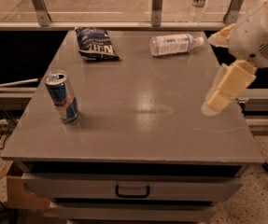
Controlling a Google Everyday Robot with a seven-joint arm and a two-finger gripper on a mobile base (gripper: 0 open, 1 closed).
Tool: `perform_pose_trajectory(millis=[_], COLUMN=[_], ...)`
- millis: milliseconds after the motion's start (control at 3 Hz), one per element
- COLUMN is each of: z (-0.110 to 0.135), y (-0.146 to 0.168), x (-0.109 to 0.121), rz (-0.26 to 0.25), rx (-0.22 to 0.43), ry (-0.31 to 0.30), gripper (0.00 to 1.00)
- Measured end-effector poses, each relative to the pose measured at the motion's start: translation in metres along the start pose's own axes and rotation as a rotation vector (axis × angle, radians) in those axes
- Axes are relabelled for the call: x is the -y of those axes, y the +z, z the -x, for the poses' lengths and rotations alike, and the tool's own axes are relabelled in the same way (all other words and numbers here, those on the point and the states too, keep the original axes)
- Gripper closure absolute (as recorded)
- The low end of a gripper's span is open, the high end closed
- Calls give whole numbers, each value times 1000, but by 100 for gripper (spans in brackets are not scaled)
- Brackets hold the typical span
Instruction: Knock redbull can over
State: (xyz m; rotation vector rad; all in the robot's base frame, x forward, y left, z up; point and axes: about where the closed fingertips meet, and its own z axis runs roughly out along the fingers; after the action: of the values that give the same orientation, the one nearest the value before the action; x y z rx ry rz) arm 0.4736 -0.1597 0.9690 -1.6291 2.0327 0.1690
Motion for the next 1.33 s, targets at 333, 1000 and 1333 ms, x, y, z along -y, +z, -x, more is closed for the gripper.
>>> perform_pose_trajectory(millis=[333, 1000, 1333], z=[39, 95, 101], y=[29, 49, 52], x=[6, 2, 2], rz=[45, 137, 137], rx=[206, 448, 473], ry=[15, -8, -12], gripper=[0, 0, 0])
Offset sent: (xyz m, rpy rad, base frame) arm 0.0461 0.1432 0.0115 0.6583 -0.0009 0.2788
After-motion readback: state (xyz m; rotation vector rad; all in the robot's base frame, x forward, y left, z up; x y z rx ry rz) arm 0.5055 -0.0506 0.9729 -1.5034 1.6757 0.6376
